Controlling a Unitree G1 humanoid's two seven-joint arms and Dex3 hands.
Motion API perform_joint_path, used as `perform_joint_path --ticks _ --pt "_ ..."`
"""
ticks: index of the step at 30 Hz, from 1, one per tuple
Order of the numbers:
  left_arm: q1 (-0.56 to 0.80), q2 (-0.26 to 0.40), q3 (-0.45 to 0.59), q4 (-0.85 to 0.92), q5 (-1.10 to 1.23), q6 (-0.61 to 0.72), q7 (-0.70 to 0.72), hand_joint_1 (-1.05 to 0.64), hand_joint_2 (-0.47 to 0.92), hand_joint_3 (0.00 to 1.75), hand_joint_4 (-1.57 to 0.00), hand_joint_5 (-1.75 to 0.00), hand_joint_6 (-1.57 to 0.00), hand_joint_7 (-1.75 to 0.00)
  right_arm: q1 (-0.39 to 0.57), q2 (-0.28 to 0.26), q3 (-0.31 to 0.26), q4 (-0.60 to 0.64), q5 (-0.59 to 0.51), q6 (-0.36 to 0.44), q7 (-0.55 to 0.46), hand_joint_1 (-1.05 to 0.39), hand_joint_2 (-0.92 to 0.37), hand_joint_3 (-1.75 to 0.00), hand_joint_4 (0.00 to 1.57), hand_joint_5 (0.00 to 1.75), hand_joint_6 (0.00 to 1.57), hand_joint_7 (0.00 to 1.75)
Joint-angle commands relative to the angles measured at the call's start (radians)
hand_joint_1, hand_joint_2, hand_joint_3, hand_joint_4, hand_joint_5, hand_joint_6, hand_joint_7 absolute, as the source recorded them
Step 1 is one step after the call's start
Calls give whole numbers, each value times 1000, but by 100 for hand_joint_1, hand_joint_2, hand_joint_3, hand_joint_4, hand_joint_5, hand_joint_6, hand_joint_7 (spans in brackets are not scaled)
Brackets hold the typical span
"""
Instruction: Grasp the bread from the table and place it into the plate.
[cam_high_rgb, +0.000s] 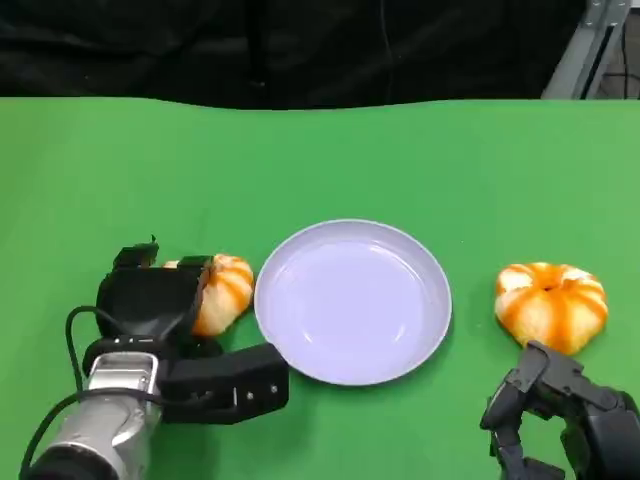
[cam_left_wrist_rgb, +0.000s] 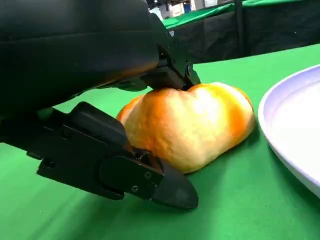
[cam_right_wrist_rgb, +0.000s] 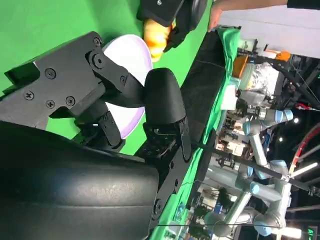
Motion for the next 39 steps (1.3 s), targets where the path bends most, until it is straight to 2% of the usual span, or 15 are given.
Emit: perform_joint_path --ticks 1,16,19,23,24,25,26,27,31,32,34,35,37,38,39 --pt "-23 5 -8 37 -22 -7 17 -89 92 3 -23 -13 -47 0 2 -2 -3 -10 7 3 -6 -15 -54 -114 81 175 73 157" --pt "-39 -4 -34 118 -54 -70 78 -88 92 6 -27 -13 -48 0 1 0 -2 -5 3 -4 -12 -16 -54 -114 82 175 73 157" --pt "-37 -2 -30 139 -81 -133 99 -74 91 3 -35 -15 -54 -2 0 3 2 -4 7 -5 -11 -15 -54 -114 81 175 73 157" --pt "-43 -2 -35 156 -89 -147 110 -71 91 1 -38 -14 -56 -2 0 4 1 -4 7 -5 -11 -15 -54 -114 81 175 73 157" --pt "-36 -8 -9 157 -127 -183 106 -71 91 1 -38 -14 -56 -2 1 3 0 -5 3 -6 -13 -15 -54 -114 81 175 73 157" --pt "-31 -11 10 157 -157 -211 104 -41 91 2 -62 -33 -72 -6 1 3 -1 -5 0 -7 -15 -16 -54 -114 81 175 73 157" --pt "-28 -14 23 159 -177 -232 102 -22 91 1 -71 -56 -85 -5 2 3 -1 -6 -3 -7 -17 -16 -54 -114 81 175 73 157" --pt "-28 -15 29 161 -189 -244 102 -15 91 1 -73 -65 -89 -4 2 3 -2 -6 -4 -8 -18 -16 -54 -114 81 175 74 157" --pt "-28 -15 36 172 -207 -272 116 -9 91 0 -75 -75 -94 -3 2 1 -1 -6 -3 -7 -18 -16 -54 -114 81 175 74 157" --pt "-25 -16 42 175 -215 -286 125 -11 92 5 -79 -80 -102 -6 2 -1 -1 -6 -2 -7 -18 -16 -54 -114 81 175 74 157" --pt "-19 -14 52 175 -228 -317 147 -11 92 7 -81 -83 -106 -8 2 -3 -1 -6 3 -7 -15 -16 -55 -114 81 175 73 157" --pt "-16 -12 55 175 -232 -330 157 -11 90 5 -81 -120 -113 -9 2 -4 -1 -5 5 -7 -13 -16 -55 -114 81 175 73 157" --pt "-13 -9 60 174 -239 -348 173 -11 89 2 -78 -143 -118 -10 2 -5 -1 -5 8 -7 -11 -16 -55 -114 81 175 73 157" --pt "-13 -9 64 176 -240 -354 189 -10 91 6 -73 -157 -119 -26 2 -7 -1 -4 11 -7 -9 -16 -55 -114 81 175 73 157" --pt "-15 -7 67 179 -239 -359 202 -9 91 15 -71 -167 -96 -92 1 -8 -1 -4 14 -6 -6 -15 -55 -114 81 175 73 157"
